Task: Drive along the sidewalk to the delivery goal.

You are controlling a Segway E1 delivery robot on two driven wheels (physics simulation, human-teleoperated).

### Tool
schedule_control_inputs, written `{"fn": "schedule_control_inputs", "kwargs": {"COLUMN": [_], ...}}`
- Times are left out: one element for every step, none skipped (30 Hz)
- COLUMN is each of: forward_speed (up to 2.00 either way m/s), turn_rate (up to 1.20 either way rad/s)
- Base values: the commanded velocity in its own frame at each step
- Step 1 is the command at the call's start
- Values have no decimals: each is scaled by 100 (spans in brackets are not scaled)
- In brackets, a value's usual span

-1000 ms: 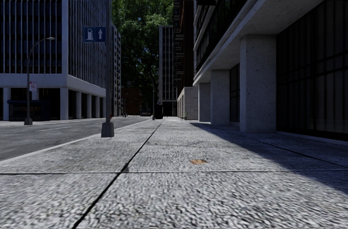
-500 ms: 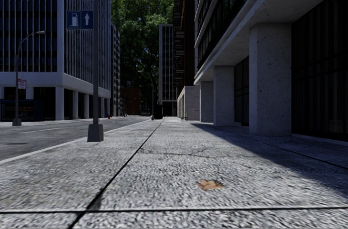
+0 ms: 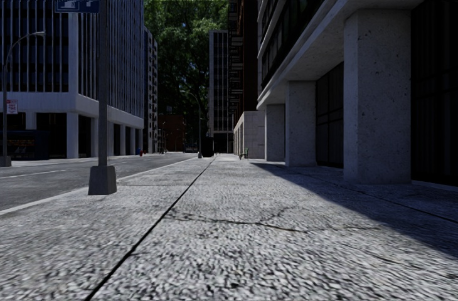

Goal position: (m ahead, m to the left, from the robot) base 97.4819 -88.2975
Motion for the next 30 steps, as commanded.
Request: {"fn": "schedule_control_inputs", "kwargs": {"forward_speed": [200, 200, 200, 200, 200, 200, 200, 200, 200, 200, 200, 200, 200, 200, 200, 200, 200, 200, 200, 200, 200, 200, 200, 200, 200, 200, 200, 200, 200, 200], "turn_rate": [0, 0, 0, 0, 0, 0, 0, 0, 0, 0, 0, 0, 0, 0, 0, 0, 0, 0, 0, 0, 0, 0, 0, 0, 0, 0, 0, 0, 0, 0]}}
